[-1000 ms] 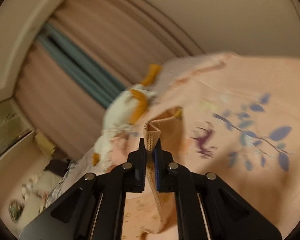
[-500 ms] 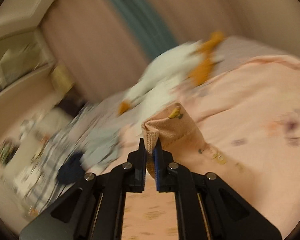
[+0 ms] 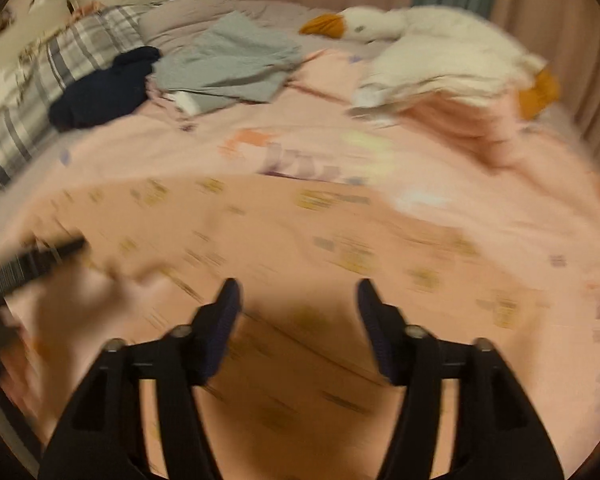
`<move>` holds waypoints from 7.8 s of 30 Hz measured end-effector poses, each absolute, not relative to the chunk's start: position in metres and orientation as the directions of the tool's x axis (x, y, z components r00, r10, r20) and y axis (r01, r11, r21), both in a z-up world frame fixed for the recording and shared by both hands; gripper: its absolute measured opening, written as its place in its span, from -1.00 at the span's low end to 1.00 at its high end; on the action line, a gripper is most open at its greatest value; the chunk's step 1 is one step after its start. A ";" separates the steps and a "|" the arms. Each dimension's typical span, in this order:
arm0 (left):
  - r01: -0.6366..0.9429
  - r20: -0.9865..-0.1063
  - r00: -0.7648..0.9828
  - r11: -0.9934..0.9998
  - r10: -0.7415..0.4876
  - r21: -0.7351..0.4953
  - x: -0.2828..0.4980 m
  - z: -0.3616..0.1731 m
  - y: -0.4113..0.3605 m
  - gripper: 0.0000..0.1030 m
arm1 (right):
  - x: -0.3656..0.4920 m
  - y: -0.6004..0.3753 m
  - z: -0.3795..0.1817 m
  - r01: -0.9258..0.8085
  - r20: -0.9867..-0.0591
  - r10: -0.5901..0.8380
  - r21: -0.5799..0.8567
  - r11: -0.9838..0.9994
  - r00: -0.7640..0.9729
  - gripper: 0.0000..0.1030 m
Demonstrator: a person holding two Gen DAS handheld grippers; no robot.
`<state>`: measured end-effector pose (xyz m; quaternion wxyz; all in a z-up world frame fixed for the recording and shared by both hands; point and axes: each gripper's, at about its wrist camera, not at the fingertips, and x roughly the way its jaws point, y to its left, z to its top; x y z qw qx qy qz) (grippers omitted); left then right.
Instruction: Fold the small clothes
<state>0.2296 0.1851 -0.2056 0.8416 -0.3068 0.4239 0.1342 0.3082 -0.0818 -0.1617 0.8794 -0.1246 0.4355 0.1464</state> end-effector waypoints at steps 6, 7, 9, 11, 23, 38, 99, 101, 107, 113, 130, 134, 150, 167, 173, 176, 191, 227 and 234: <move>-0.332 -0.736 0.661 0.822 -0.148 -0.463 0.232 -0.188 0.155 0.97 | 0.269 -0.205 -0.166 -0.079 -0.721 -0.213 -0.348 0.934 0.659 0.70; -0.267 -0.720 0.669 0.845 -0.183 -0.463 0.235 -0.184 0.142 0.97 | 0.267 -0.225 -0.172 -0.041 -0.721 -0.241 -0.350 0.936 0.650 0.70; -0.147 -0.721 0.659 0.904 -0.212 -0.401 0.245 -0.177 0.111 0.97 | 0.266 -0.254 -0.184 -0.024 -0.749 -0.225 -0.305 0.952 0.623 0.67; -0.027 -0.723 0.654 0.948 -0.222 -0.316 0.256 -0.171 0.076 0.97 | 0.274 -0.274 -0.202 -0.046 -0.809 -0.188 -0.257 0.965 0.557 0.46; 0.043 -0.788 0.539 0.944 -0.296 -0.326 0.322 -0.234 0.031 0.82 | 0.290 -0.345 -0.219 0.053 -0.861 -0.027 0.000 0.999 0.509 -0.39; -0.175 -0.684 0.729 0.961 -0.018 -0.212 0.260 -0.150 0.077 0.41 | 0.271 -0.317 -0.171 0.026 -0.759 0.098 0.149 0.988 0.644 -0.27; -0.341 -0.675 0.738 0.868 0.010 -0.360 0.200 -0.159 0.130 0.58 | 0.298 -0.333 -0.207 0.028 -0.734 0.438 0.526 0.850 0.519 0.41; -0.336 -0.711 0.702 0.889 0.018 -0.310 0.197 -0.172 0.131 0.58 | 0.297 -0.319 -0.200 0.008 -0.702 0.500 0.584 0.811 0.508 0.42; -0.352 -0.752 0.659 0.887 0.008 -0.299 0.196 -0.195 0.119 0.58 | 0.331 -0.239 -0.220 0.045 -0.671 0.649 0.707 0.706 0.359 0.13; -0.325 -0.808 0.572 0.866 -0.140 -0.380 0.205 -0.211 0.104 0.58 | 0.352 -0.167 -0.245 0.079 -0.714 0.646 0.685 0.724 0.272 -0.09; -0.439 -0.818 0.546 0.769 -0.181 -0.464 0.206 -0.224 0.143 0.58 | 0.313 -0.366 -0.194 0.411 -0.868 0.123 0.347 0.843 0.481 -0.10; -0.428 -0.831 0.537 0.801 -0.146 -0.418 0.210 -0.222 0.133 0.58 | 0.305 -0.364 -0.186 0.389 -0.835 0.214 0.443 0.808 0.507 -0.09; -0.317 -0.804 0.549 0.833 -0.229 -0.454 0.223 -0.227 0.123 0.58 | 0.357 -0.154 -0.234 0.104 -0.744 0.586 0.643 0.759 0.321 -0.67; -0.356 -0.835 0.539 0.928 0.107 -0.111 0.272 -0.241 0.102 0.59 | 0.367 -0.247 -0.124 0.025 -0.635 0.459 0.601 0.799 0.621 -0.82; -0.361 -0.802 0.534 0.930 0.268 0.070 0.271 -0.243 0.079 0.57 | 0.356 -0.310 -0.138 0.117 -0.649 0.386 0.592 0.797 0.655 -0.82; -0.378 -0.818 0.524 0.925 0.238 0.028 0.272 -0.243 0.089 0.57 | 0.354 -0.329 -0.170 0.198 -0.749 0.283 0.481 0.854 0.599 -0.81; -0.358 -0.705 0.710 0.859 -0.004 -0.366 0.229 -0.188 0.098 0.56 | 0.313 -0.350 -0.148 0.167 -0.697 0.258 0.480 0.861 0.669 -0.39; -0.278 -0.696 0.636 0.744 -0.331 -0.608 0.046 -0.199 0.115 0.74 | 0.056 -0.344 -0.199 0.325 -0.653 0.372 0.694 0.643 0.660 0.79; -0.298 -0.663 0.651 0.679 -0.370 -0.671 0.035 -0.239 0.141 0.74 | 0.049 -0.339 -0.227 0.311 -0.694 0.453 0.683 0.661 0.560 0.63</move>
